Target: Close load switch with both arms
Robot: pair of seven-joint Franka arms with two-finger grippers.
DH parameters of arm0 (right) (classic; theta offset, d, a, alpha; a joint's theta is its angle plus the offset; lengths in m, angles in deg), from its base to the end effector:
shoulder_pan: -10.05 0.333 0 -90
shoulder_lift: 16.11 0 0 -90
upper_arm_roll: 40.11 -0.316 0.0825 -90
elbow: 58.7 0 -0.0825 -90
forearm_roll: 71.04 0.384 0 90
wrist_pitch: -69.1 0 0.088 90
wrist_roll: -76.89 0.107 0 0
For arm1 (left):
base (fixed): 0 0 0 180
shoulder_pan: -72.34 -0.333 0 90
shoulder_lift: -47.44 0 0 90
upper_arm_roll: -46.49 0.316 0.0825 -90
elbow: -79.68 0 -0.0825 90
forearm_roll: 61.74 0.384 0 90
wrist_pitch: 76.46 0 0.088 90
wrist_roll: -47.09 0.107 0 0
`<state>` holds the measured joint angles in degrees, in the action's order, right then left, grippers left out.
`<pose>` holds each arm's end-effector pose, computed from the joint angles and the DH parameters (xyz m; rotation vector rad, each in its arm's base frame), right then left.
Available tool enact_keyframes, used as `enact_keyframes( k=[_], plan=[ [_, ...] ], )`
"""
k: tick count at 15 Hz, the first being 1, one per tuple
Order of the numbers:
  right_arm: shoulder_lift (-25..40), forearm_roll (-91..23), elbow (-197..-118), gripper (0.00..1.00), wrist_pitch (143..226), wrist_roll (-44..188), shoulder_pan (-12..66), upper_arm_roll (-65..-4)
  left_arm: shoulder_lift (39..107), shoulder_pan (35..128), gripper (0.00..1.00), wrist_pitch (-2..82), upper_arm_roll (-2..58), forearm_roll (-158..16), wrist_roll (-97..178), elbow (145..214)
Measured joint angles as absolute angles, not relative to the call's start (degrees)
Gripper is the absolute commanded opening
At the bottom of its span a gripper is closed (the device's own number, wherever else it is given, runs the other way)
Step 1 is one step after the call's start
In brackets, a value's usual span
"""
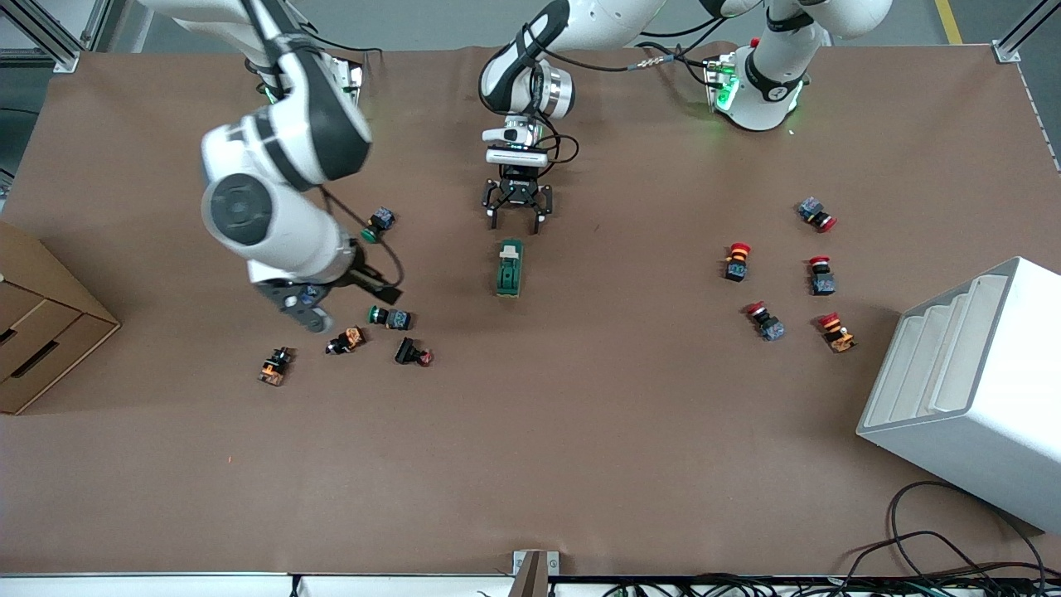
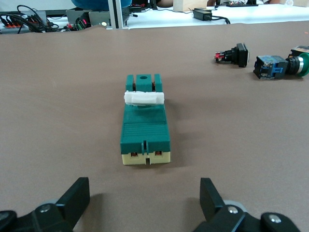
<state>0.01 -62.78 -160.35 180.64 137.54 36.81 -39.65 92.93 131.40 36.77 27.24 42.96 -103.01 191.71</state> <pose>0.5526 0.2843 0.3924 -2.9441 1.0078 0.2610 0.1707 -0.5498 0.0739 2.6237 -0.1744 1.5827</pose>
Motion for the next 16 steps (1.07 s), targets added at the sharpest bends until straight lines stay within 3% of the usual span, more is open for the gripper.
enact_keyframes(
  k=[4, 7, 16],
  plan=[
    [2.38, -61.78, -170.77, 1.0, 200.43, 146.08, 45.95, -39.75, 93.04, 131.52, 1.0, 36.26, 27.23, 42.97, -104.23, 191.68],
    [6.77, -61.78, -173.14, 1.0, 209.47, 149.55, 51.62, -39.74, 93.09, 131.55, 1.0, 36.09, 27.22, 42.97, -104.46, 191.65],
    [10.88, -61.58, -173.09, 1.0, 214.92, 150.63, 58.32, -39.68, 93.14, 131.57, 1.0, 35.99, 27.2, 42.97, -104.57, 191.61]
  ],
)
